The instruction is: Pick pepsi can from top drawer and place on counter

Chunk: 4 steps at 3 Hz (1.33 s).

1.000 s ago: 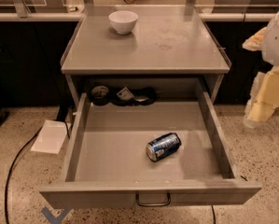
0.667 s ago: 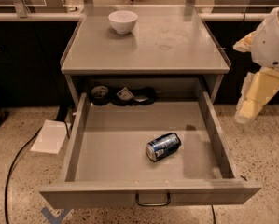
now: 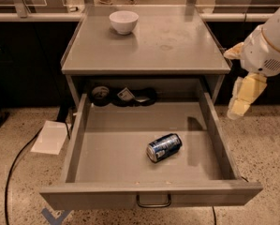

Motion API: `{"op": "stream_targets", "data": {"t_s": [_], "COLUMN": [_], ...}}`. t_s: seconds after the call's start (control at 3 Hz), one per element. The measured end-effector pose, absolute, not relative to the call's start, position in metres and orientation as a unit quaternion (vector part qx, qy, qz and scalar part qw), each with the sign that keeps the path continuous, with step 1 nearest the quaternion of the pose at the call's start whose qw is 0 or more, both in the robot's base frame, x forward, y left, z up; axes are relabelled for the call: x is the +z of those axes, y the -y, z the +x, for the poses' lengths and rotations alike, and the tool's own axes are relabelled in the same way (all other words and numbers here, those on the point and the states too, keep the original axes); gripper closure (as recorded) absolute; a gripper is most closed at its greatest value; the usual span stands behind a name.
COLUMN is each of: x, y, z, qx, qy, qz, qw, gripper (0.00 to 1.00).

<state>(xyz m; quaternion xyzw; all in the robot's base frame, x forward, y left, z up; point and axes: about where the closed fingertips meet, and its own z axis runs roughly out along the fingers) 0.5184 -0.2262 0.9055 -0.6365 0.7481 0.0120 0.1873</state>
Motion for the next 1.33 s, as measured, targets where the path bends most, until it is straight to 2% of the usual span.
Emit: {"op": "stream_targets", "data": {"t_s": [1.33], "x": [0.834], "y": [0.167], "z": [0.510], "qx": [0.084], "qy": [-0.714], "qz": [-0.668], "qw": [0.194], "gripper": [0.00]}}
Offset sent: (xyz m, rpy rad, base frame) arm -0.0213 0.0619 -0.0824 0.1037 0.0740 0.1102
